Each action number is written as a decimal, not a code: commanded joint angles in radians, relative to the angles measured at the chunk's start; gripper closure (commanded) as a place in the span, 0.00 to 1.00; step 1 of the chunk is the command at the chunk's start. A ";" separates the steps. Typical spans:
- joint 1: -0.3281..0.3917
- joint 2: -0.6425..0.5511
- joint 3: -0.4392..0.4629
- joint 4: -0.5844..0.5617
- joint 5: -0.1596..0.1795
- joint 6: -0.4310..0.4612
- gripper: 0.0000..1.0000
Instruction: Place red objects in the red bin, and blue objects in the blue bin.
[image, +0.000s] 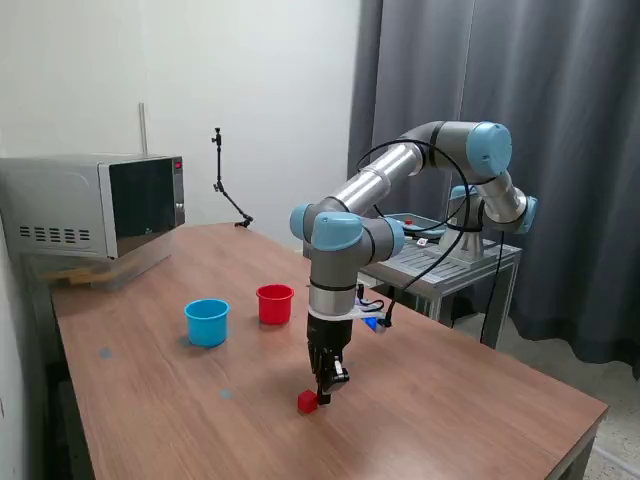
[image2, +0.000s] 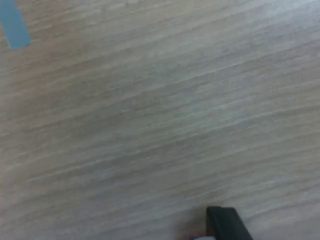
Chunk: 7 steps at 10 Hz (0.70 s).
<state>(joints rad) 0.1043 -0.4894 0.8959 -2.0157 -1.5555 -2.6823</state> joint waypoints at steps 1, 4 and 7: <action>0.000 0.000 -0.006 -0.003 0.000 -0.001 1.00; 0.003 0.000 -0.005 -0.002 0.000 0.001 0.00; 0.002 0.002 0.003 0.005 0.000 0.001 0.00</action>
<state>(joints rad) 0.1074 -0.4887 0.8956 -2.0138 -1.5555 -2.6814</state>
